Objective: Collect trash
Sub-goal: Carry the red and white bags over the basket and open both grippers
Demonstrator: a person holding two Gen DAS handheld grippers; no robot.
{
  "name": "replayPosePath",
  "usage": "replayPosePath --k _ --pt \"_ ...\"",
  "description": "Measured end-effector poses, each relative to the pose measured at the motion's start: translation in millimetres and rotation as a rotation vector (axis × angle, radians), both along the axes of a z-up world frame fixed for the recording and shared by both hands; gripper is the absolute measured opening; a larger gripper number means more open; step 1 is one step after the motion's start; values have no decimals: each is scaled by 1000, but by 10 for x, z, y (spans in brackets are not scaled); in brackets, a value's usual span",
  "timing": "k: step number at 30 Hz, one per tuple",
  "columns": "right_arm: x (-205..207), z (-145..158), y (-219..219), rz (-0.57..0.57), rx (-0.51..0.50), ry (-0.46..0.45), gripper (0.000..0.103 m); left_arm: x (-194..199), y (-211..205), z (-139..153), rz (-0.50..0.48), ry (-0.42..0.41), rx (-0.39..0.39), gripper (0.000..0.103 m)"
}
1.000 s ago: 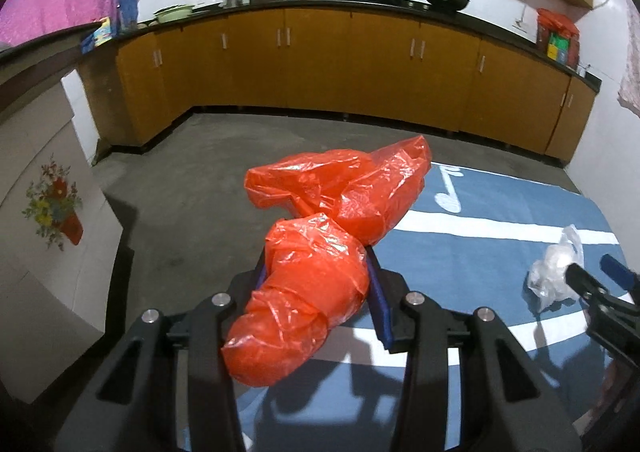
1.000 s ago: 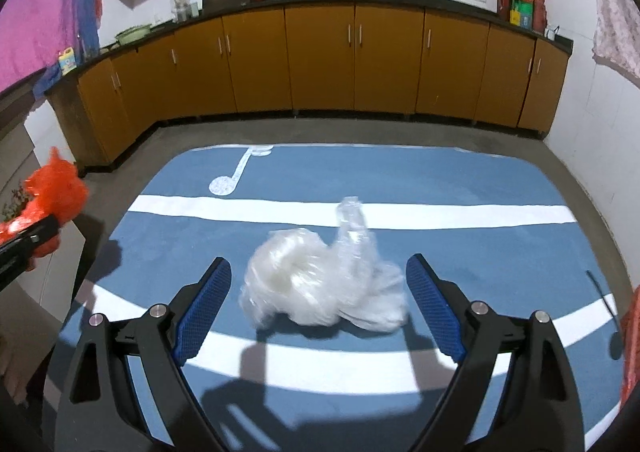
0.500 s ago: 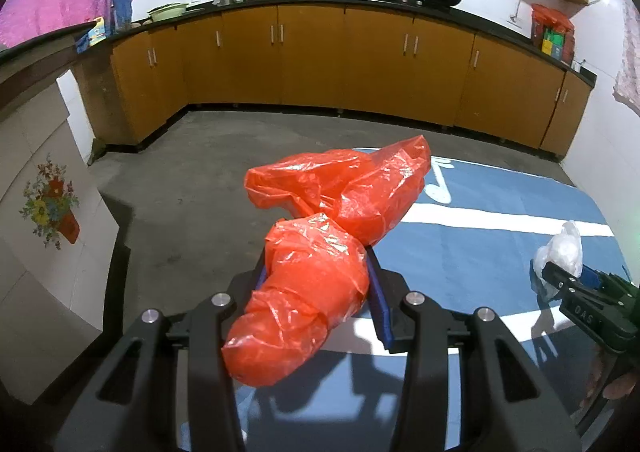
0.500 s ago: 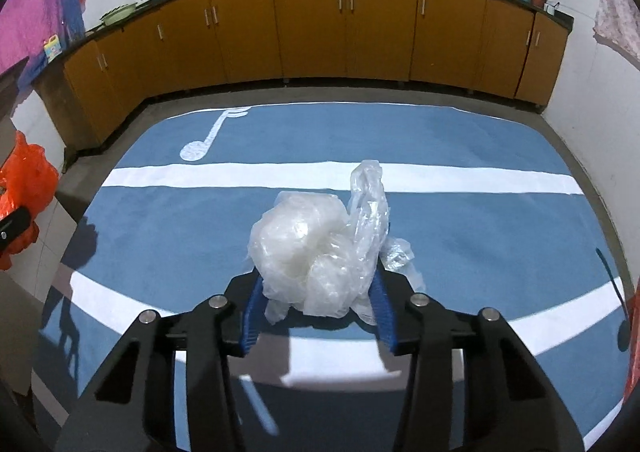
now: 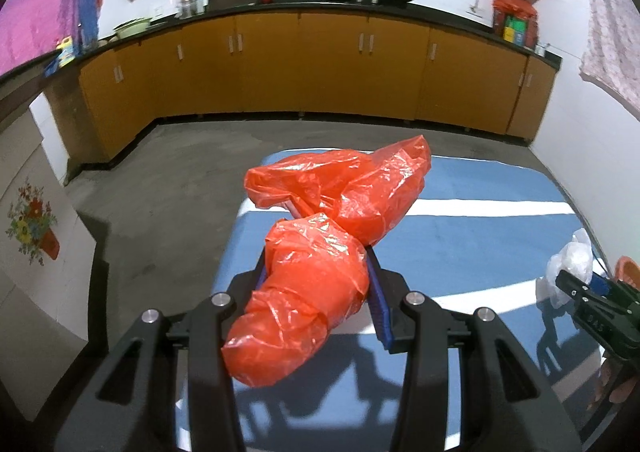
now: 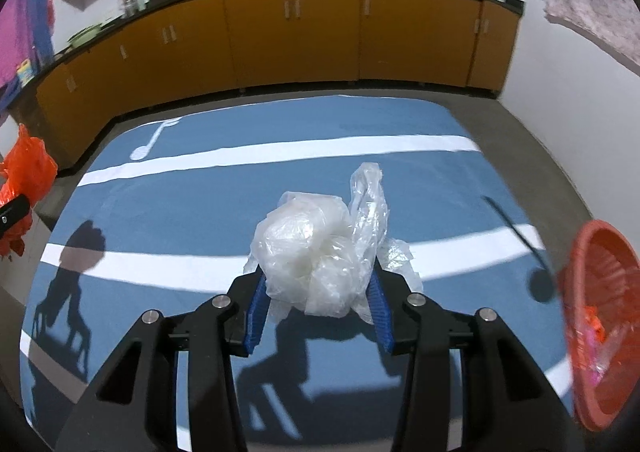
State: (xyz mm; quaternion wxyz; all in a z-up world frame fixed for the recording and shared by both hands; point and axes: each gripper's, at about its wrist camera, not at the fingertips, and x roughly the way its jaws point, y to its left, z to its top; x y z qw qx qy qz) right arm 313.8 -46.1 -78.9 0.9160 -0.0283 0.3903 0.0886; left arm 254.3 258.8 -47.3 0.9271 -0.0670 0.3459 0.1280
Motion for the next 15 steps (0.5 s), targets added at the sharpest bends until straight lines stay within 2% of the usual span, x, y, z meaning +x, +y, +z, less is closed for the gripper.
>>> replayPosePath --k 15 --pt "-517 265 -913 -123 11 -43 44 -76 -966 198 -159 -15 -2 43"
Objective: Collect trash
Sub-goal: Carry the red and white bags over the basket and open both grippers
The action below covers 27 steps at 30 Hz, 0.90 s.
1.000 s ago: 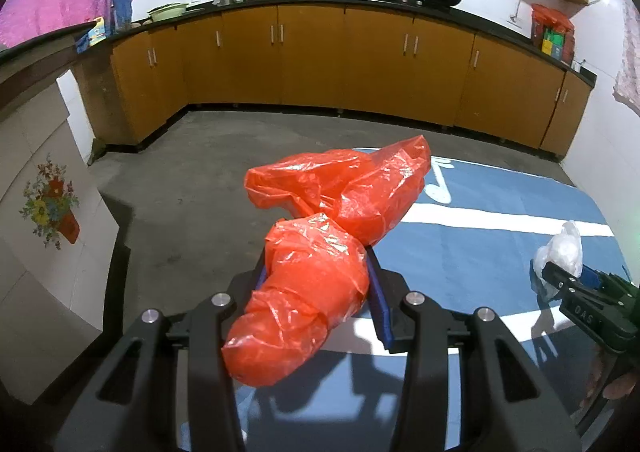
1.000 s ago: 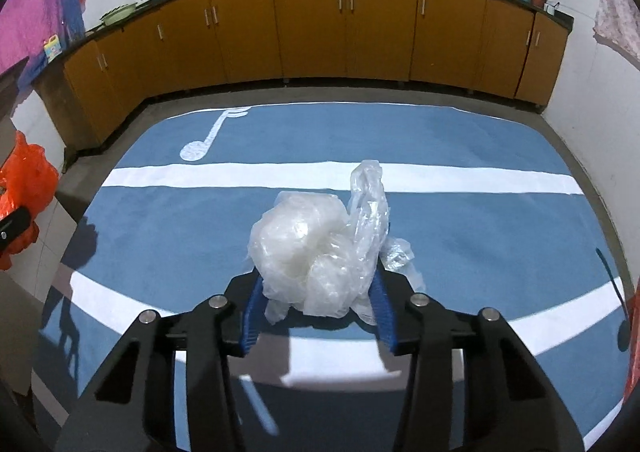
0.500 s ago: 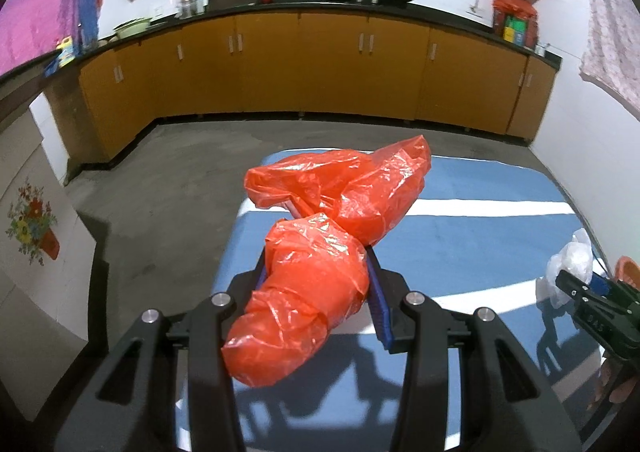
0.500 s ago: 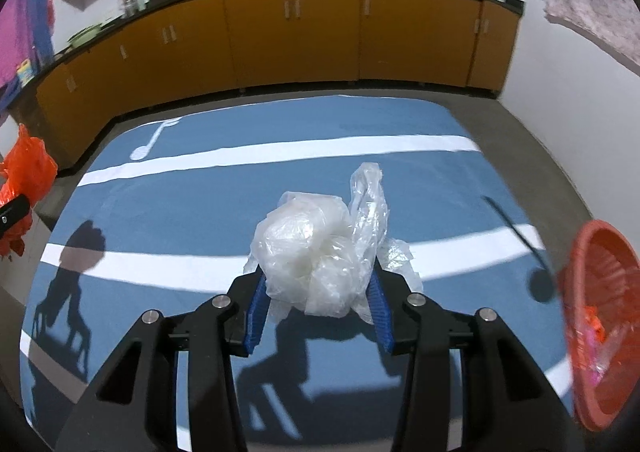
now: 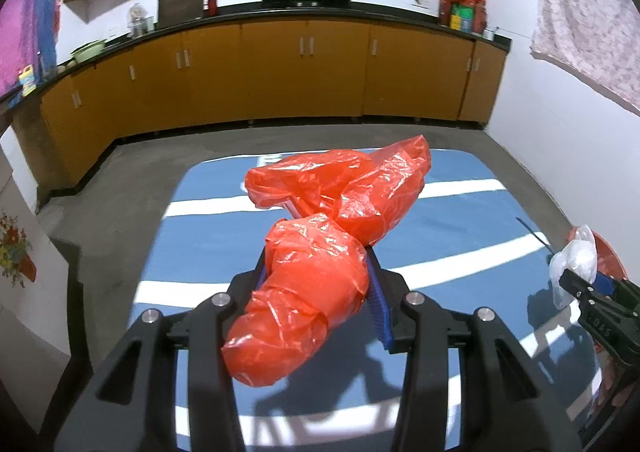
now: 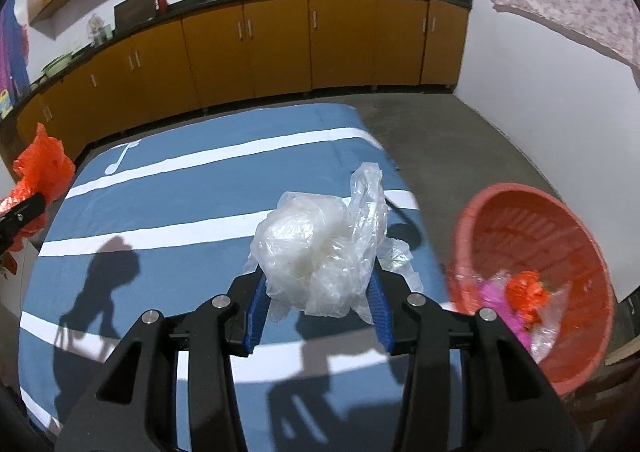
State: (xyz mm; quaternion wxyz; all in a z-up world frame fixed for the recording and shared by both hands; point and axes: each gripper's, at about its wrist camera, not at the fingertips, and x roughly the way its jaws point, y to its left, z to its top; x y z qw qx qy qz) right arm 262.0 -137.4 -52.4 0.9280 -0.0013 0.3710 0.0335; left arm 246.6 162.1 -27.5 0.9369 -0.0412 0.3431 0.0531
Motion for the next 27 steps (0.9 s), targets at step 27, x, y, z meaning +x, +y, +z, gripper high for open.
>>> replayPosePath --k 27 --pt "-627 239 -1393 -229 19 -70 44 -145 -1882 179 -294 -18 31 43"
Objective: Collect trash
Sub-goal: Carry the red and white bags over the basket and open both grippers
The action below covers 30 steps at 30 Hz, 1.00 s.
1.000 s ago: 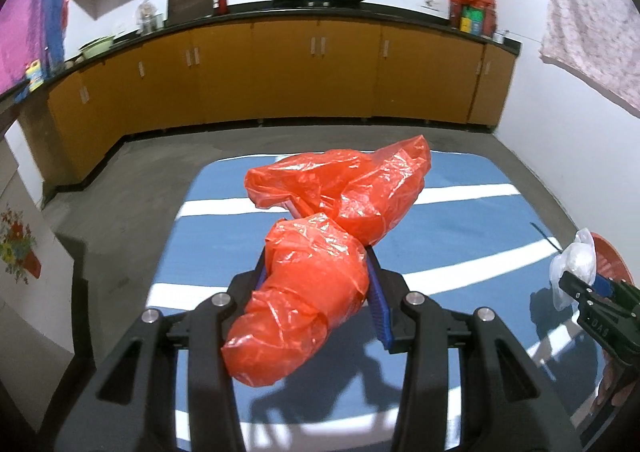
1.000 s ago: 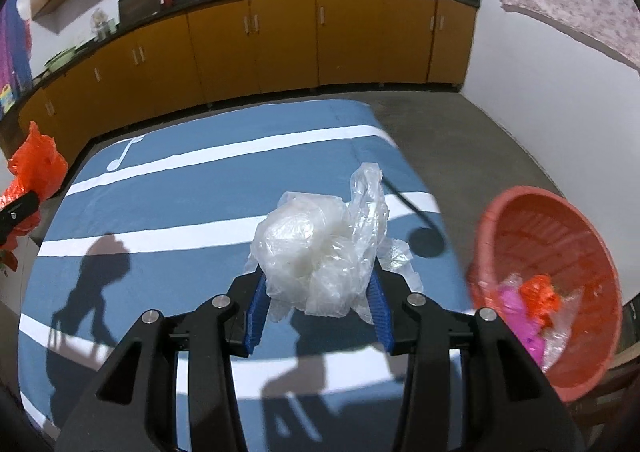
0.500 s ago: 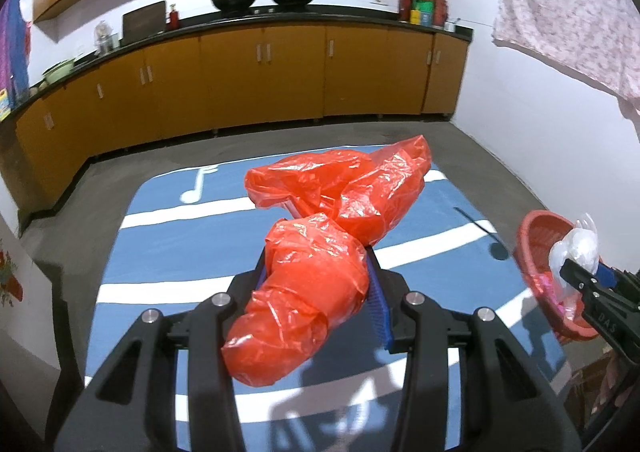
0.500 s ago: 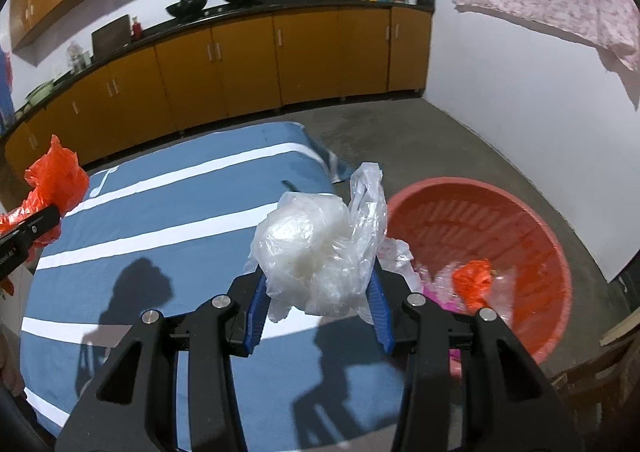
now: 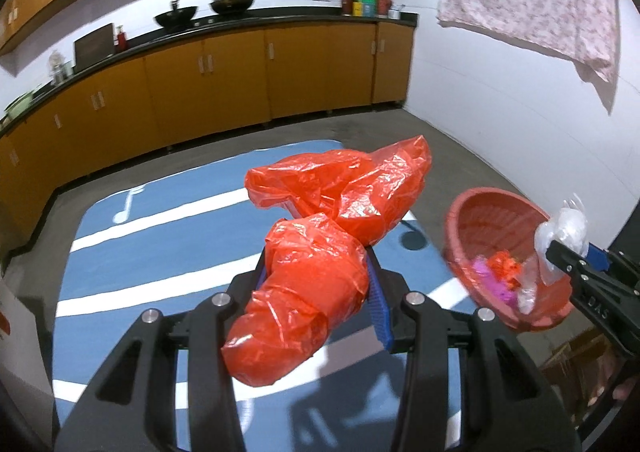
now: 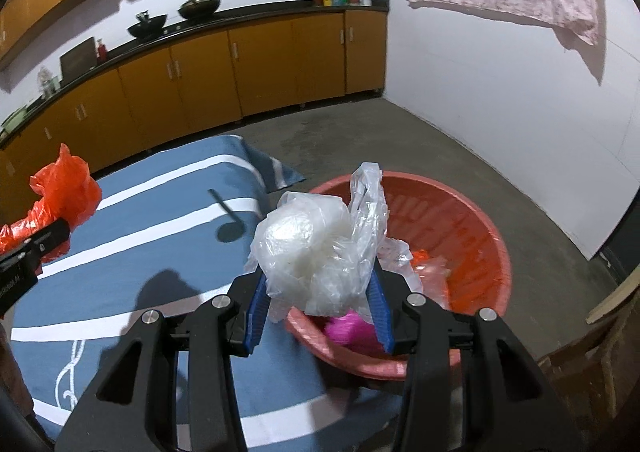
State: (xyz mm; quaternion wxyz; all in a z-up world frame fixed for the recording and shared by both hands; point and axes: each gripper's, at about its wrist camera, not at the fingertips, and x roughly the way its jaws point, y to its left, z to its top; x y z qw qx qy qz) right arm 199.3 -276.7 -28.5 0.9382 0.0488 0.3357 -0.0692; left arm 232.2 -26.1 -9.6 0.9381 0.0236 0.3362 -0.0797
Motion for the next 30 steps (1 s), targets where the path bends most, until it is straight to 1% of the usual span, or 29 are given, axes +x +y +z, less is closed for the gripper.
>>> replayPosePath --k 10,18,24,30 --pt "-76 -33 -474 -85 20 -3 44 55 -688 -140 -115 38 3 43" --pt "-49 -5 -863 -158 51 -18 44 161 -1165 -226 -193 75 -48 43" --pt "27 -40 -1045 -183 74 -25 44 244 -1560 -325 -262 92 -49 43" --pt "117 -45 -1178 -183 89 -43 44 365 -1865 -431 -312 105 -46 43"
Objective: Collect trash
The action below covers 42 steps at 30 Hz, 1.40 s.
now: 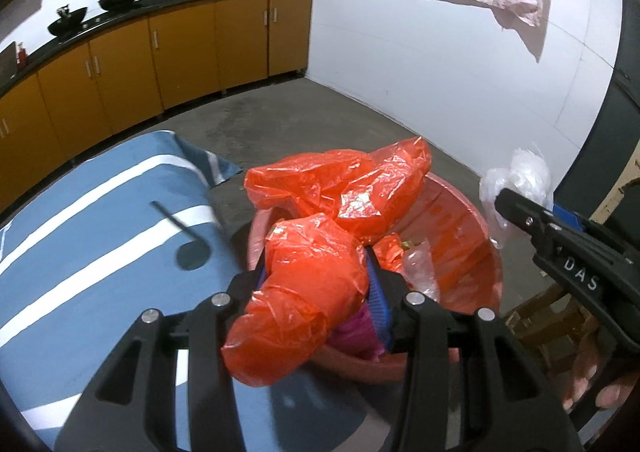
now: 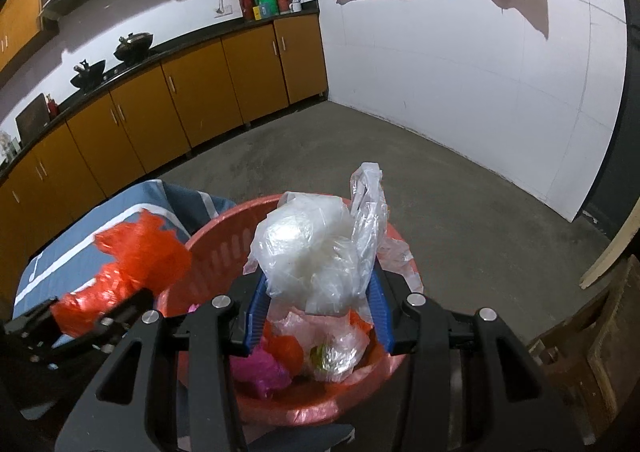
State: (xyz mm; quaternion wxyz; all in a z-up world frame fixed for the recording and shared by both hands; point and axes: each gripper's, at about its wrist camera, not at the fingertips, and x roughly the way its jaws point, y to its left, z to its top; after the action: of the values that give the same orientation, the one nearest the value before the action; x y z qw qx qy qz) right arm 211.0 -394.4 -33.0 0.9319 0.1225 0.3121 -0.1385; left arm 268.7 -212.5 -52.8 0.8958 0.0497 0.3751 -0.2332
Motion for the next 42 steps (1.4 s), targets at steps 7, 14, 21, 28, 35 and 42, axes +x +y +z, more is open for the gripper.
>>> replayPosePath --k 7,14,21,28,35,42 --pt "60 21 -90 2 21 -33 45 208 -198 -91 -29 26 -2 44" --pt "62 74 -165 26 72 -93 61 344 -262 -155 -36 59 -13 61" --pt "-75 98 -146 21 82 -120 72 367 -29 -196 9 80 -28 69" --pt "-205 219 -31 18 63 -145 80 205 410 -11 74 36 -51 80" --pt "-704 449 288 -36 -97 -224 101 -249 1011 352 166 -104 -69 97" --pt "-1218 492 719 -74 -260 -260 101 -869 1646 535 296 -200 -42 99"
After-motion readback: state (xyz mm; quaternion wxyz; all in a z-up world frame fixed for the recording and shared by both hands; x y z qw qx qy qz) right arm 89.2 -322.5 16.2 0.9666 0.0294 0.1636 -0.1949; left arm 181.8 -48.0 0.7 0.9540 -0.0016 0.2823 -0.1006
